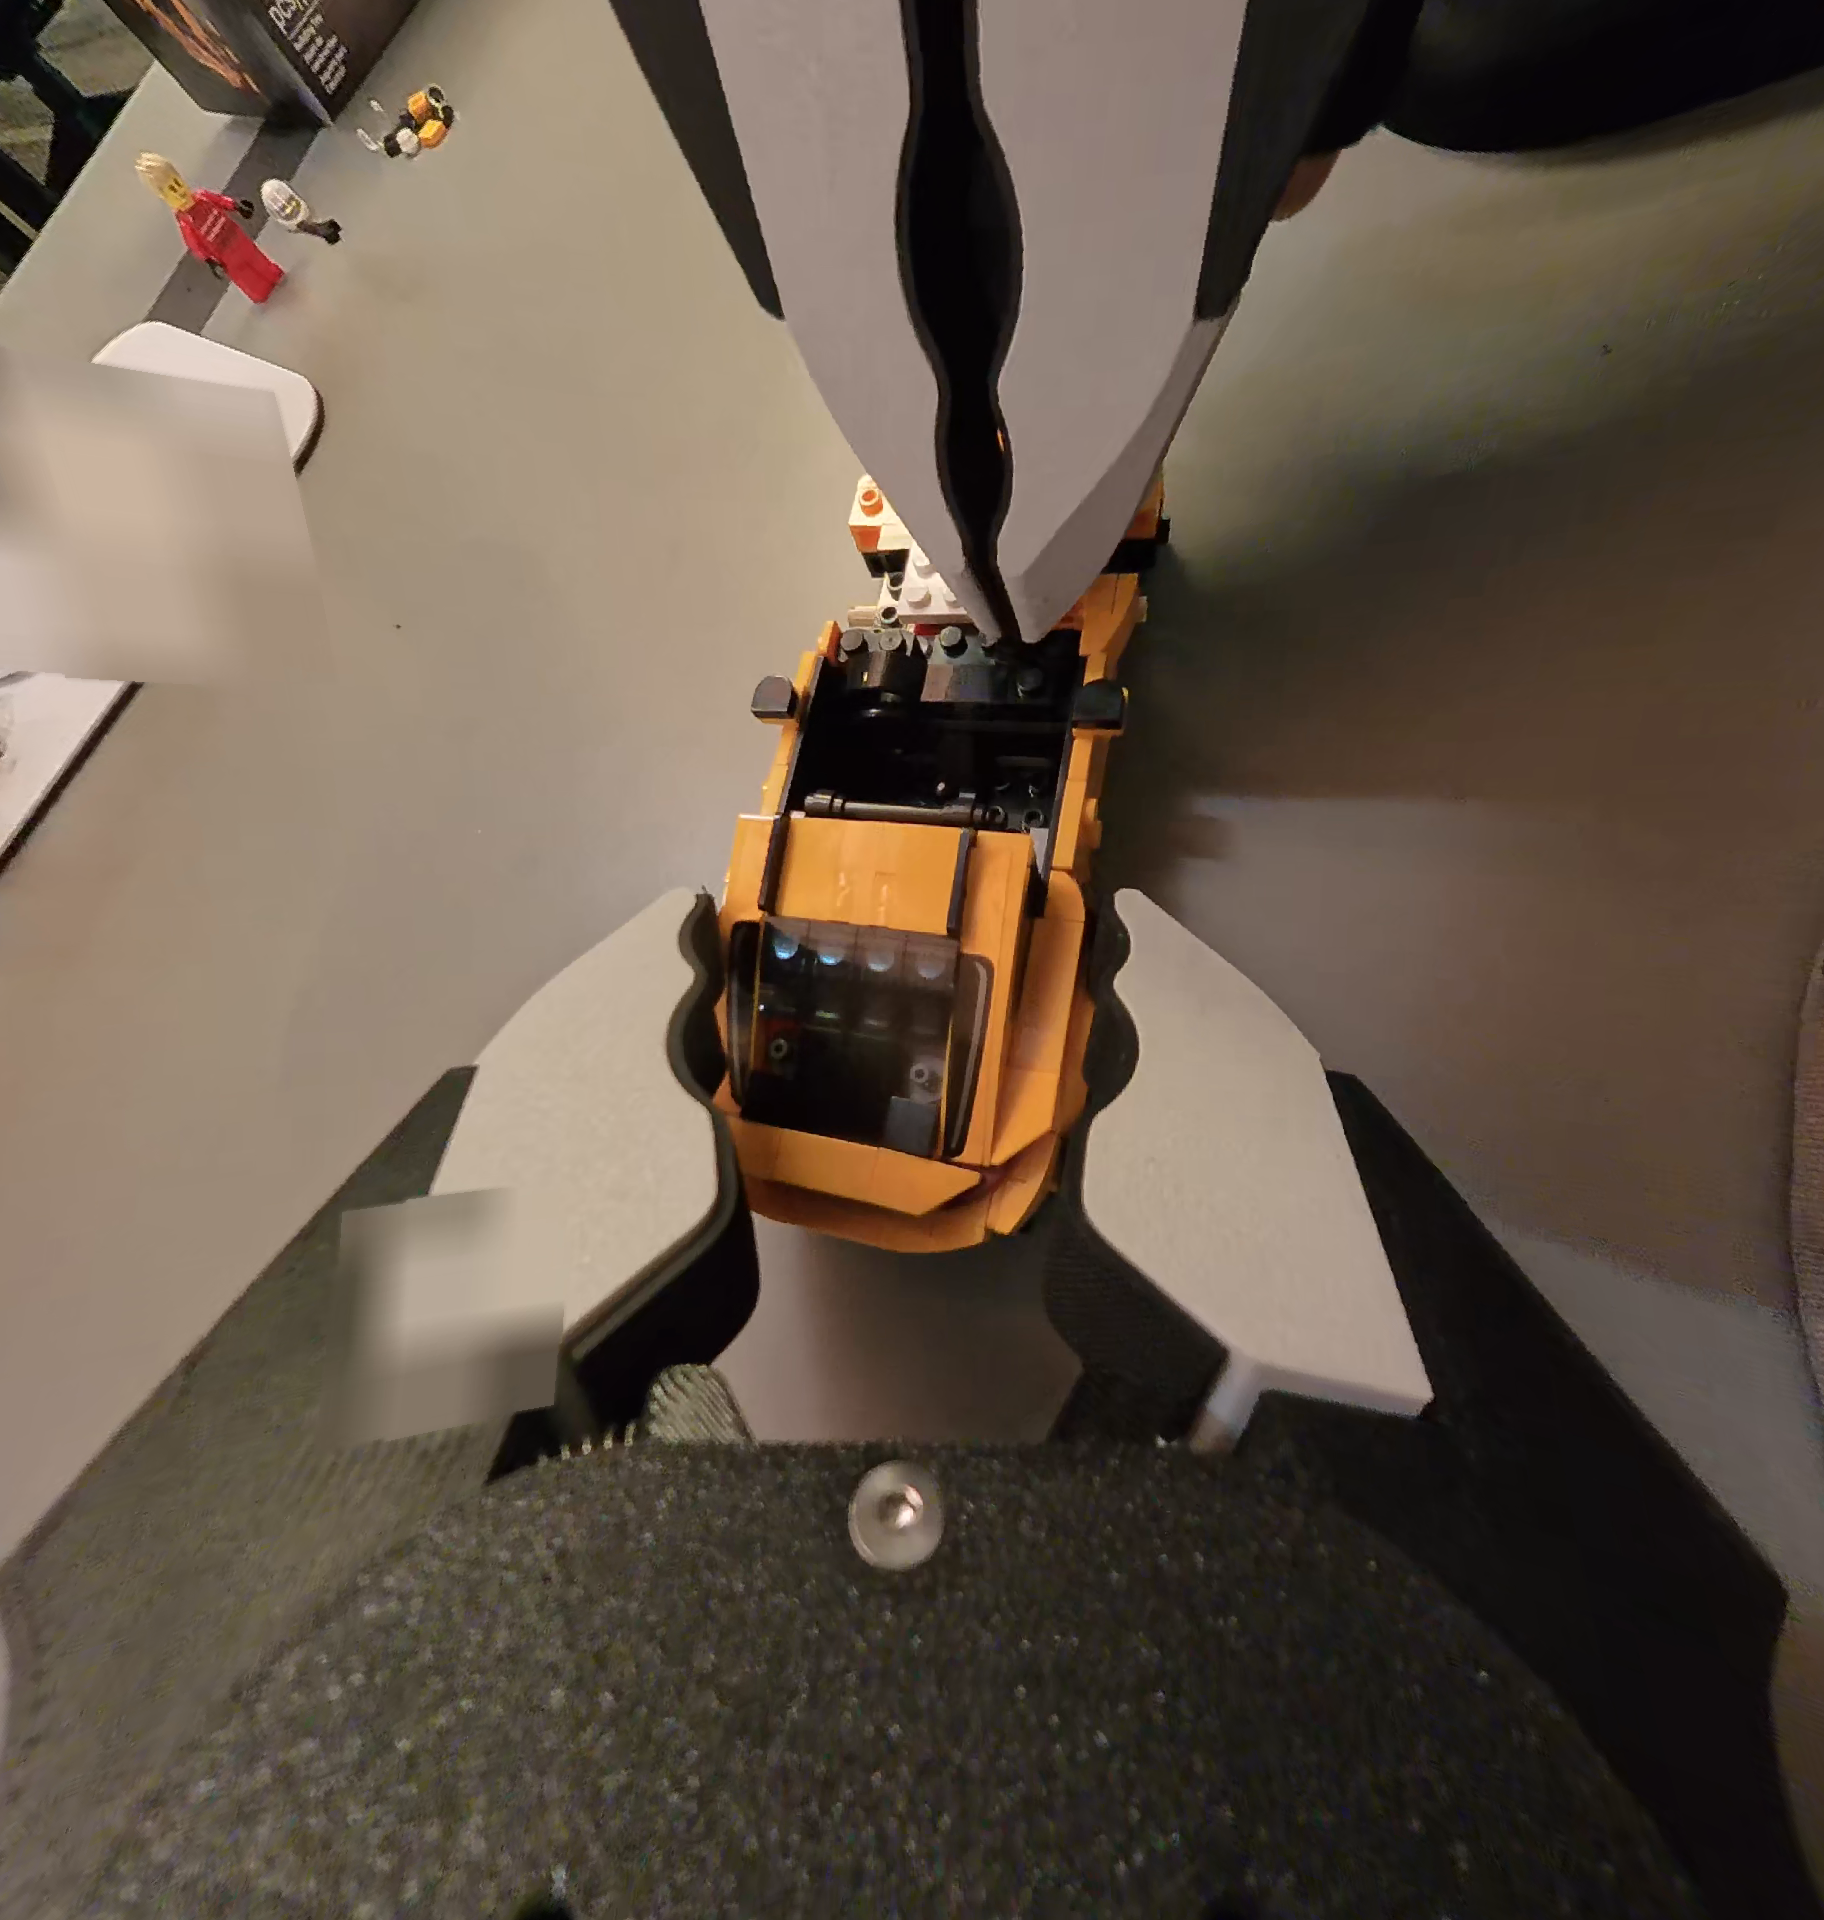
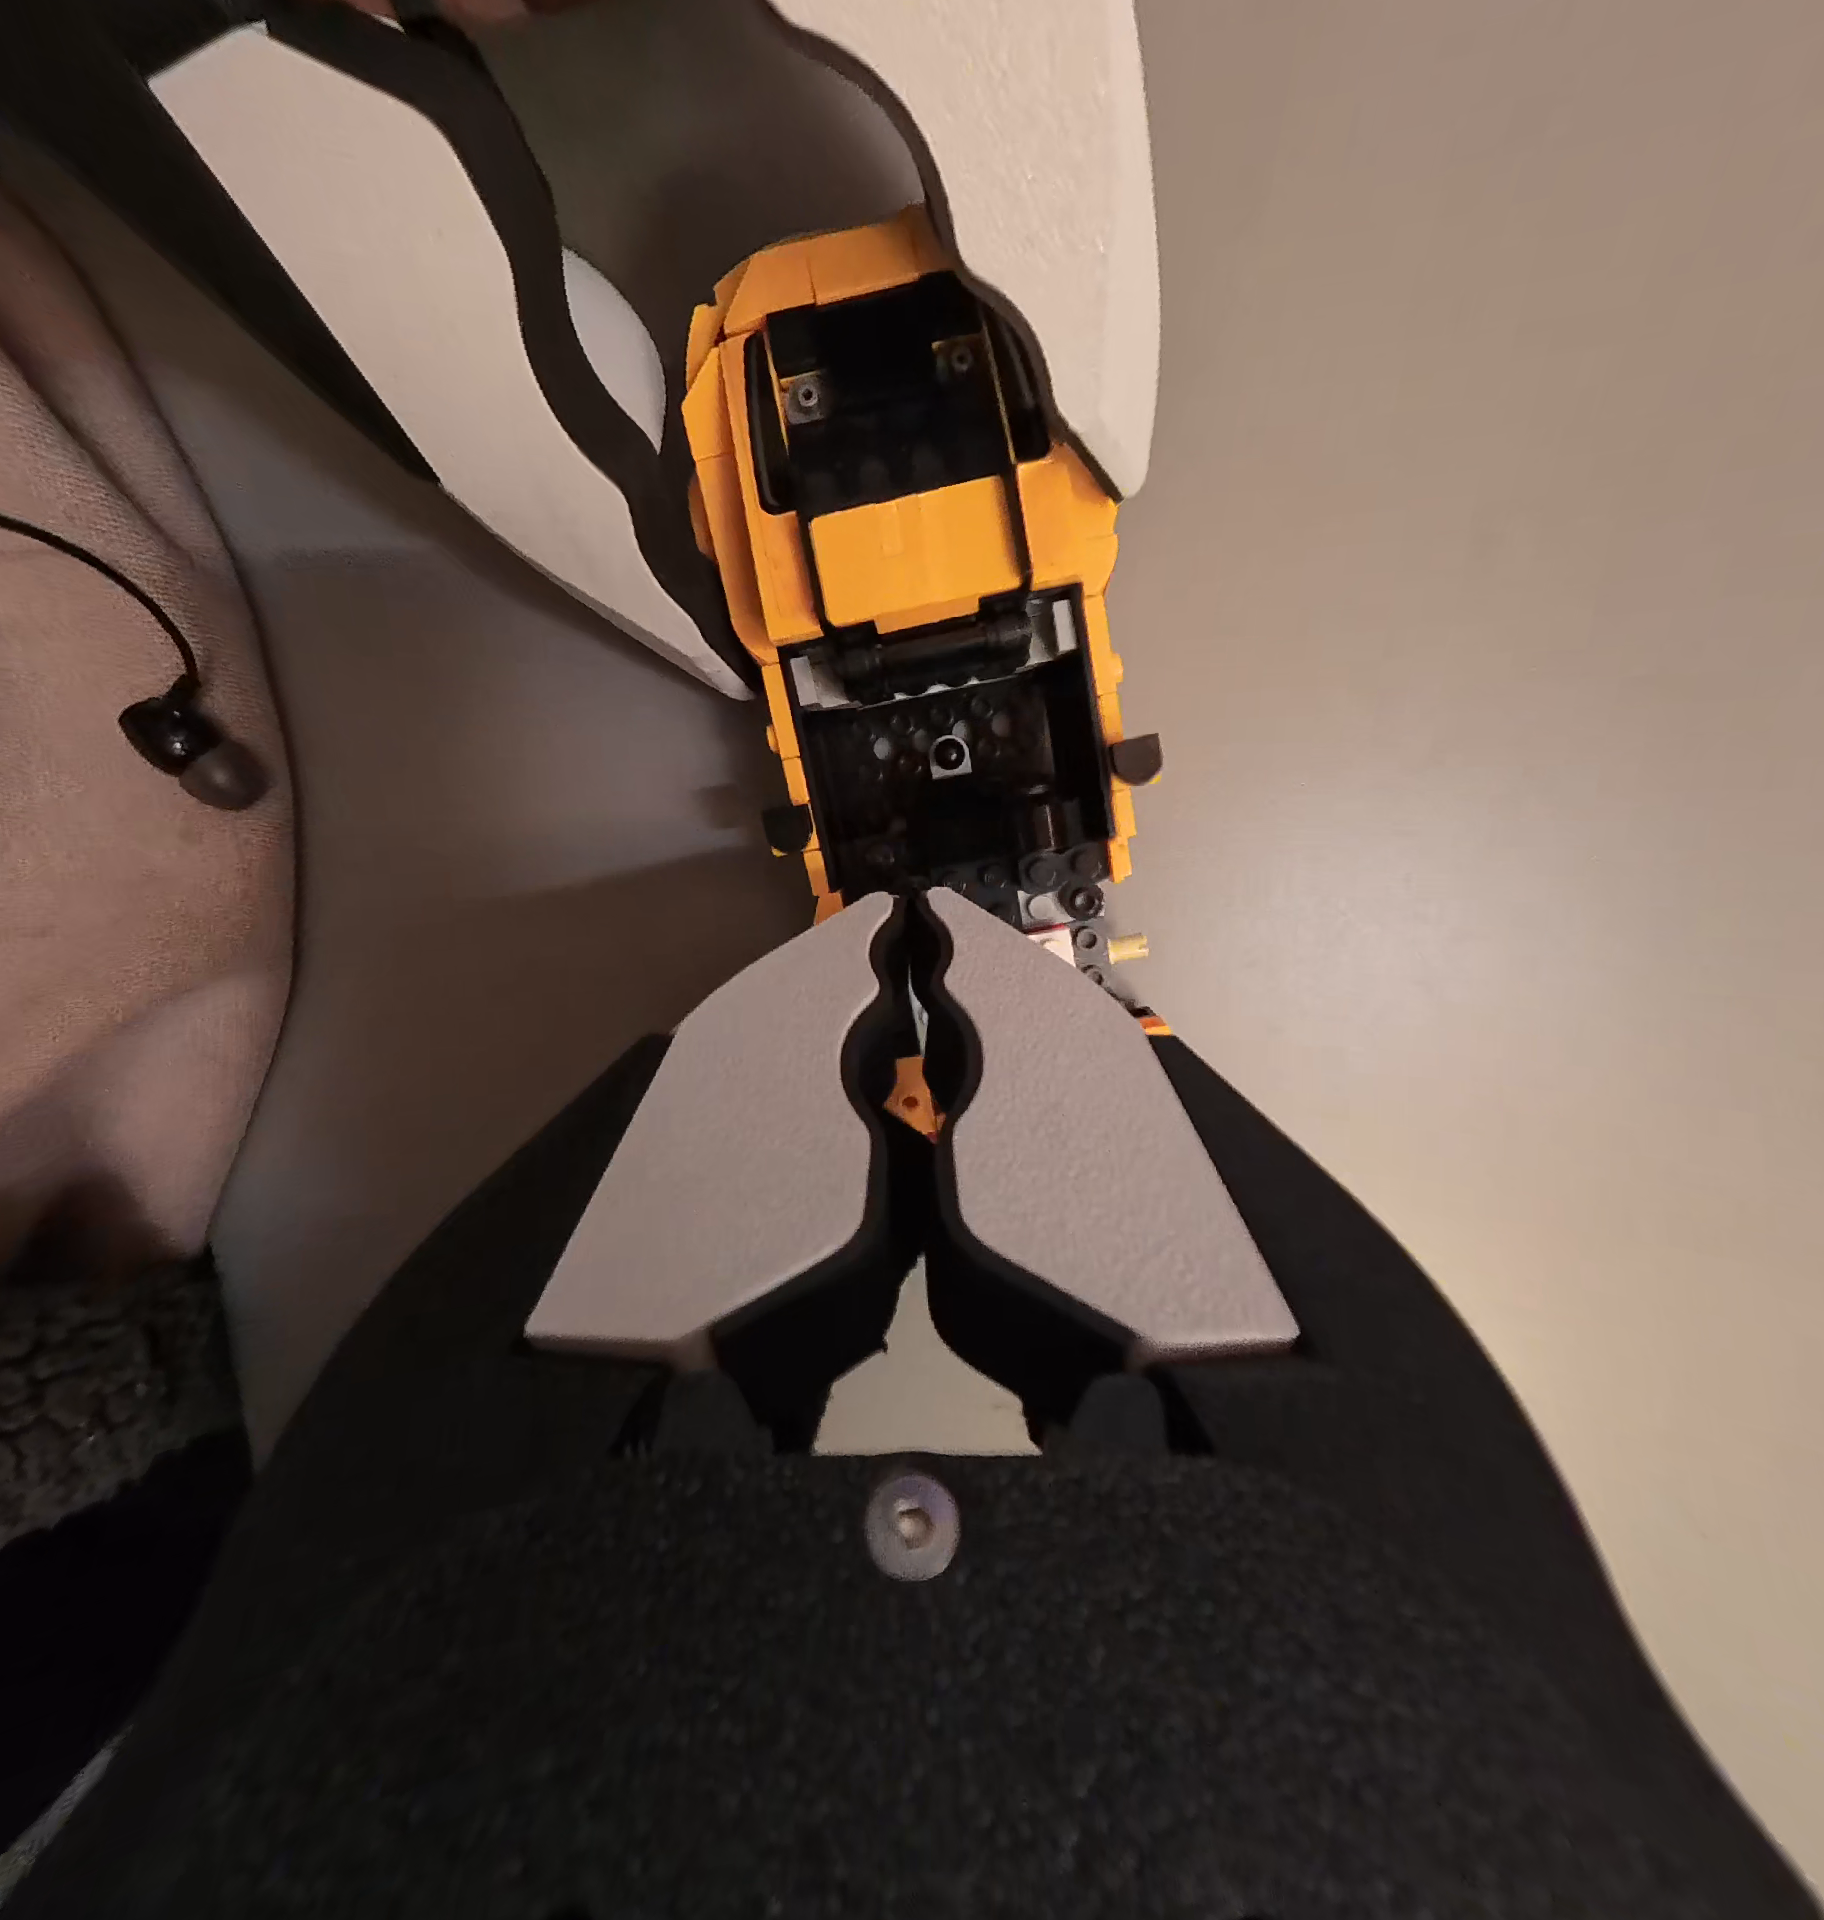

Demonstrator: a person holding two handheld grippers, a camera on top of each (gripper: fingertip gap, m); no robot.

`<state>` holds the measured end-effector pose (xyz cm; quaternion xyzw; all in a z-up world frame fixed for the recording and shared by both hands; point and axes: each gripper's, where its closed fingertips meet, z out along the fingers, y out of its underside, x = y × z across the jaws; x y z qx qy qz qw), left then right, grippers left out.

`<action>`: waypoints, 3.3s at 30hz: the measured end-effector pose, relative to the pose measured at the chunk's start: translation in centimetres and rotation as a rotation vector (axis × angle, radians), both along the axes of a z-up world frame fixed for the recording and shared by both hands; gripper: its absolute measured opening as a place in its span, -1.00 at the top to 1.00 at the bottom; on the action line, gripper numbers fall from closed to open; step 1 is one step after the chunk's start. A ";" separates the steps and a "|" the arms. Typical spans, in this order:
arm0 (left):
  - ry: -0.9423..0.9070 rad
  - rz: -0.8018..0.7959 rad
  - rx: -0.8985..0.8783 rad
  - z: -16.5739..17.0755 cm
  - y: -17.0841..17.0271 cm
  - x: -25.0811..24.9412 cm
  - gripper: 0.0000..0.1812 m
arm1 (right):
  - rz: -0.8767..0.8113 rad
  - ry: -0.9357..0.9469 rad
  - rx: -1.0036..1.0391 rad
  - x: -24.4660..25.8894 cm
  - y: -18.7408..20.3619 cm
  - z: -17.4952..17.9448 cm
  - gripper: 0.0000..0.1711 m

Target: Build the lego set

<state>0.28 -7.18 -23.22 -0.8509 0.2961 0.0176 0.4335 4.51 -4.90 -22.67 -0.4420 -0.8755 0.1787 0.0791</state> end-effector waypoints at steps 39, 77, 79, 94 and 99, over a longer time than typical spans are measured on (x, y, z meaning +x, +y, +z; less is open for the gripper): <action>-0.006 -0.015 0.003 0.1 0.1 -0.1 0.25 | 0.007 0.063 -0.116 0.3 0.1 0.9 1.00; 0.002 -0.272 0.038 -0.1 1.4 -3.4 0.17 | -0.036 0.173 -0.091 2.6 2.1 -1.8 0.40; -0.036 -0.244 0.039 0.0 1.6 -3.7 0.18 | -0.091 0.223 -0.095 2.0 2.7 -1.8 0.49; -0.008 0.024 -0.024 0.0 8.4 -7.0 0.21 | -0.360 0.445 -0.114 -2.0 10.0 -0.6 0.54; -0.100 0.083 -0.140 0.4 8.7 -7.0 0.21 | -0.403 0.490 -0.152 -2.0 10.6 -0.2 0.54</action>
